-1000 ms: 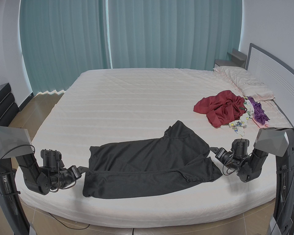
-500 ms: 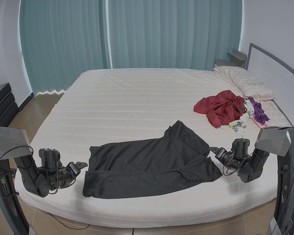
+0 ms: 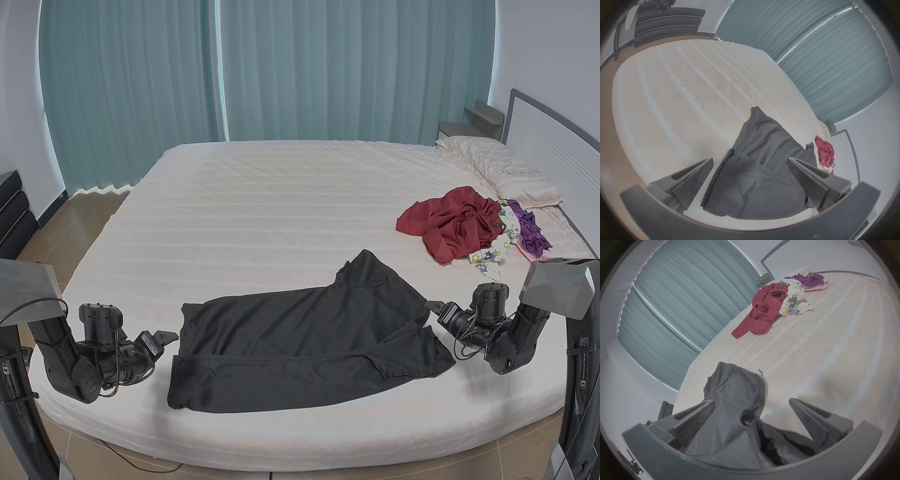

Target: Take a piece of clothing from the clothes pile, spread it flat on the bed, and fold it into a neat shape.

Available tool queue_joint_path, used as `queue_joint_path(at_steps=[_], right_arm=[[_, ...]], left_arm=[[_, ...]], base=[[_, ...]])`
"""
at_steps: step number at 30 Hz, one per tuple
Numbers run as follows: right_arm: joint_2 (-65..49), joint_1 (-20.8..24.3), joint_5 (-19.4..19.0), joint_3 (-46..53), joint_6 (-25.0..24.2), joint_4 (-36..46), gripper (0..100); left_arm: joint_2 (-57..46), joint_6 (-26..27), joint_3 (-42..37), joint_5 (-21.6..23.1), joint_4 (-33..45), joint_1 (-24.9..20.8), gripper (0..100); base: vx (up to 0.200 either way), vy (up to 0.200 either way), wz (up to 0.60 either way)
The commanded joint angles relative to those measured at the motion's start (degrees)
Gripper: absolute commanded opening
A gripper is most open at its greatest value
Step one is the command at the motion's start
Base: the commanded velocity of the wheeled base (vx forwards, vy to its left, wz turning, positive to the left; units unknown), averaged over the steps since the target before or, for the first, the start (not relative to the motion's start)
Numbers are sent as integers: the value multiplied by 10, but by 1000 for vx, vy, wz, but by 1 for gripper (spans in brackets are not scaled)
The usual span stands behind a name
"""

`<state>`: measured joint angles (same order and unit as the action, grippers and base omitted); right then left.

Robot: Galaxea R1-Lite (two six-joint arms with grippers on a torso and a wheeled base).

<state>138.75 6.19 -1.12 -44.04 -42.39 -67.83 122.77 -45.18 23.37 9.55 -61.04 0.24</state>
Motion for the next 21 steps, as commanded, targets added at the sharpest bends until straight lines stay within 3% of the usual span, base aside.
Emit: queue_joint_path(at_steps=[1, 12, 21], right_arm=[[-1, 0, 0, 0, 0, 0, 100], [-1, 1, 0, 1, 4, 1, 100], [0, 1, 1, 1, 4, 0, 100]], left_arm=[[1, 0, 0, 0, 0, 0, 100], [9, 4, 1, -1, -1, 3, 100], [8, -5, -1, -1, -1, 3, 100]], base=[[200, 0, 0], [200, 0, 0], [0, 0, 0]])
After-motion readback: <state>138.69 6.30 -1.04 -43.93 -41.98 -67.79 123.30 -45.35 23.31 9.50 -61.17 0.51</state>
